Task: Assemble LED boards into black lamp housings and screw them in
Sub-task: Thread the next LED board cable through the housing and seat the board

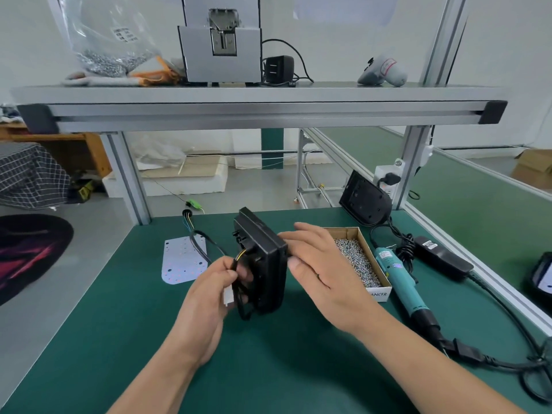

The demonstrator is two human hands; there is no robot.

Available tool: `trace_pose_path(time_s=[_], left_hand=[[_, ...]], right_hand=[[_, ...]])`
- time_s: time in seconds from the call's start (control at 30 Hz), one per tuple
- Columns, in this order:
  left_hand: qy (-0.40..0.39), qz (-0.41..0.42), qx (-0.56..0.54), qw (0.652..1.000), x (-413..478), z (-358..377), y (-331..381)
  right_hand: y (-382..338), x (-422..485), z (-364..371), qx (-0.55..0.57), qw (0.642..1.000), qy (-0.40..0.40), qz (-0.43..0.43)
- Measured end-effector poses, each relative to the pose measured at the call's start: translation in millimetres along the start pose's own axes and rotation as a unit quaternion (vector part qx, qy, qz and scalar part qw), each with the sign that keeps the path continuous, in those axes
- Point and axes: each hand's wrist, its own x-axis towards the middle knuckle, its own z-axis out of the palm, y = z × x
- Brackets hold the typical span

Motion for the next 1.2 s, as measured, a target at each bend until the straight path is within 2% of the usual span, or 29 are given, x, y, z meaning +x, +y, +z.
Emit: trace_pose_path(time_s=[0.2, 0.3, 0.37, 0.53, 0.73, 1.0, 1.2], left_hand=[[0.01, 0.019, -0.005, 1.0, -2.9, 12.2, -4.7], [0.018, 0.002, -0.021, 1.0, -4.5, 17.1, -5.0], [0.018, -0.018, -0.046, 0.999, -4.4, 17.7, -4.7], [0.019, -0.066, -0.122, 0.99, -4.5, 19.0, -4.6], [0.017, -0.105, -0.155, 0.982, -6.1, 24.8, -1.4], [-0.01, -0.098, -0.145, 0.985, -7.2, 21.7, 0.2], [-0.016, -0.096, -0.127, 0.987, -6.7, 19.8, 1.1]], right_hand=[[-1.8, 6.5, -5.0, -0.065, 0.997, -0.025, -0.014], [-11.1, 12.7, -3.0, -0.15, 0.987, -0.016, -0.047], [-17.6, 18.5, 3.0, -0.168, 0.985, -0.007, -0.04], [-16.3, 20.7, 15.5, -0.143, 0.989, 0.018, -0.028], [-15.6, 12.6, 25.4, -0.124, 0.988, 0.086, -0.025], [-16.5, 12.2, 27.6, -0.099, 0.993, 0.056, -0.022], [-15.6, 10.9, 30.2, -0.106, 0.992, 0.07, -0.014]])
